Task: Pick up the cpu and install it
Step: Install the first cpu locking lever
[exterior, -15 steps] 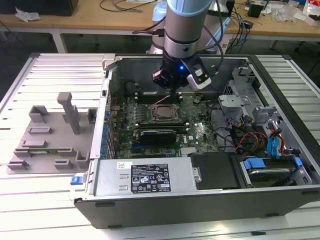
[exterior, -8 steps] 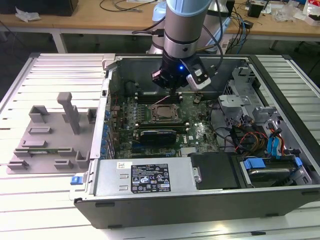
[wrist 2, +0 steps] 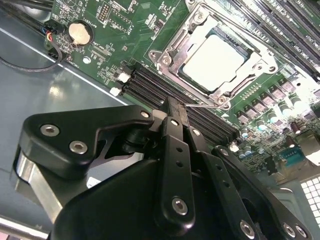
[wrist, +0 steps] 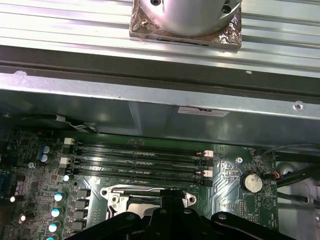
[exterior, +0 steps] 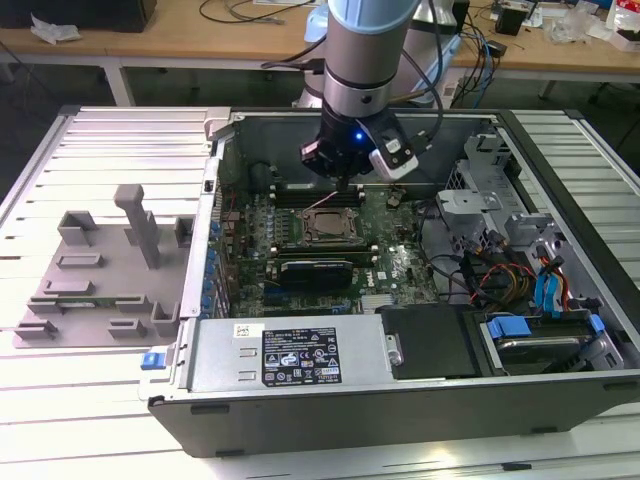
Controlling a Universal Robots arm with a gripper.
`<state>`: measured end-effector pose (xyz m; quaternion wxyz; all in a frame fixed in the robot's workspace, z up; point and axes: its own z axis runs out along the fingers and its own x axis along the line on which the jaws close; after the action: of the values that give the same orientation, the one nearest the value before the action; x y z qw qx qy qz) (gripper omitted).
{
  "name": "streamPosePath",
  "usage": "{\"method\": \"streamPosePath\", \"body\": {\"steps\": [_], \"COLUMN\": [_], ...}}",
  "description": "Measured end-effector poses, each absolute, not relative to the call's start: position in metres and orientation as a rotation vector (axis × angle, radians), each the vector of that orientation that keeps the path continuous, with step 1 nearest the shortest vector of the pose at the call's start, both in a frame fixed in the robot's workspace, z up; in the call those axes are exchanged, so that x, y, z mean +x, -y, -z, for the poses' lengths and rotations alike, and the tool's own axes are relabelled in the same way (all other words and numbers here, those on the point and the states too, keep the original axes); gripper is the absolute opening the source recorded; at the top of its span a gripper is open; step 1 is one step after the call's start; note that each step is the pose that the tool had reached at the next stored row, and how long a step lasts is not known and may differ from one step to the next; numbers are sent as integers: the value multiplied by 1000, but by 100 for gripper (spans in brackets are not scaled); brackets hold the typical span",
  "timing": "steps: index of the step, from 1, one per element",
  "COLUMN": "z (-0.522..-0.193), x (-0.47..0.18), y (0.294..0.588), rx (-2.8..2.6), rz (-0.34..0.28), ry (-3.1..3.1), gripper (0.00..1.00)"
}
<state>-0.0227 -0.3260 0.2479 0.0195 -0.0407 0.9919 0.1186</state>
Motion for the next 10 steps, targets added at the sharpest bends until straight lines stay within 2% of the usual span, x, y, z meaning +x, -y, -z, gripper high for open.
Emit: {"method": "streamPosePath", "body": {"steps": [10], "z": [-240], "x": [-31], "y": [326], "rx": [-126], "rz": [-368], "ry": [-3078], "gripper": [11]}}
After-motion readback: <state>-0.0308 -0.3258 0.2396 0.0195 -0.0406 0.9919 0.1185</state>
